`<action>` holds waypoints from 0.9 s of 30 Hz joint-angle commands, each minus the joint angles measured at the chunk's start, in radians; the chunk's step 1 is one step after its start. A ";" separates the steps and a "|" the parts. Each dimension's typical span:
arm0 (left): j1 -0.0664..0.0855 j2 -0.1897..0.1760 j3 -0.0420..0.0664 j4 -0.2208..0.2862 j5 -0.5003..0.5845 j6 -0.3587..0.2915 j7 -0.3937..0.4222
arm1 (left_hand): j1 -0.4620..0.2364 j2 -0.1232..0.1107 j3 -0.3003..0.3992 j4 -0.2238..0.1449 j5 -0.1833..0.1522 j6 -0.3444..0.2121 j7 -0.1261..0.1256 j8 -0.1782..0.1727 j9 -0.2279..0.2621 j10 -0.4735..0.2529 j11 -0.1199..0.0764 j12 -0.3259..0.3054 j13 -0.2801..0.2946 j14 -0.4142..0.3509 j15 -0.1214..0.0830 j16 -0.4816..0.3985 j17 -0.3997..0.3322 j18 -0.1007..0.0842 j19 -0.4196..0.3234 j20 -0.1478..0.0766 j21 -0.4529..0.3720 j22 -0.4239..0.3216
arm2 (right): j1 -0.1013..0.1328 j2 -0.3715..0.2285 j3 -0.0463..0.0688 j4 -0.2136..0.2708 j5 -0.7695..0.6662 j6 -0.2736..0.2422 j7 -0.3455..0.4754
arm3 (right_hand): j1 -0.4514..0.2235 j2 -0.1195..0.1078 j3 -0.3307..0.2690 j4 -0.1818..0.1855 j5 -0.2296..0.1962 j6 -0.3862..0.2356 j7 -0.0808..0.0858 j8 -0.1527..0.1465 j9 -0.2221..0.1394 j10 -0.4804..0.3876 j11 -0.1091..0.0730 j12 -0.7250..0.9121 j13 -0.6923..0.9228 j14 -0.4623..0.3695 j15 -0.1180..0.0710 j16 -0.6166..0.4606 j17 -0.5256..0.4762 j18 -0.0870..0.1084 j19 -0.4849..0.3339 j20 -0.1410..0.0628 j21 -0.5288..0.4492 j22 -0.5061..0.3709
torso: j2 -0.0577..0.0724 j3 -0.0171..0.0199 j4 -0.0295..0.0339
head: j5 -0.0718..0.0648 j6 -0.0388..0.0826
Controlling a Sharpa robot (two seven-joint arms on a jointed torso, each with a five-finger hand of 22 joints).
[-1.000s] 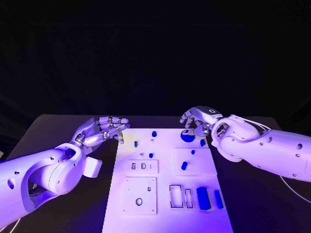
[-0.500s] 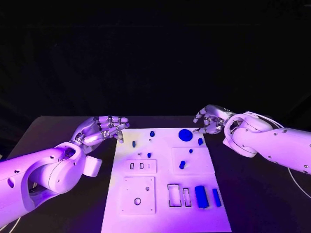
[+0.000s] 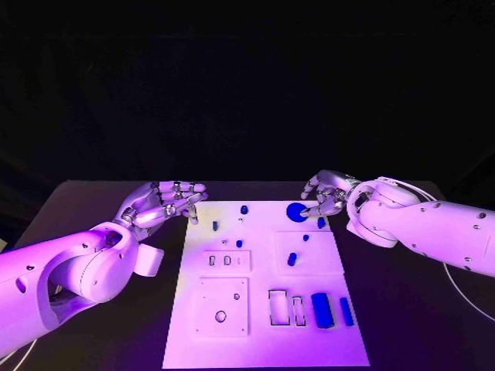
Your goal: Assemble the parts on the task board
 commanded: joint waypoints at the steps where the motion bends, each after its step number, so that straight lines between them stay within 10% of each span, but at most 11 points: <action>1: 0.001 0.003 0.001 0.000 0.004 0.020 0.004 | 0.005 0.002 0.007 0.001 0.001 -0.005 -0.005 -0.006 0.002 -0.003 -0.001 -0.004 -0.001 -0.004 0.000 0.005 -0.001 0.014 -0.008 0.000 0.003 0.001 | -0.004 0.009 0.000 -0.008 0.001 0.027 -0.007 | -0.009 -0.001 -0.005 -0.001 -0.003 -0.009 -0.001 0.004 0.001 0.104 0.009 0.676 0.753 0.091 0.008 0.009 0.206 -0.012 0.103 0.006 0.004 0.263 | -0.001 -0.0002 -0.0006 | 0.000 -0.003; 27: 0.001 0.004 0.001 -0.004 0.004 0.022 0.002 | 0.005 0.002 0.007 0.001 0.001 -0.005 -0.005 -0.006 0.002 -0.003 -0.001 -0.004 -0.001 -0.004 0.000 0.005 -0.001 0.014 -0.008 0.000 0.003 0.001 | -0.026 0.046 -0.003 -0.044 -0.046 0.043 -0.028 | 0.008 0.014 0.011 -0.007 0.025 0.004 -0.003 0.020 0.002 0.104 0.008 0.676 0.753 0.093 0.009 0.012 0.215 -0.012 0.103 0.007 0.004 0.263 | -0.001 0.0003 -0.0013 | 0.005 -0.012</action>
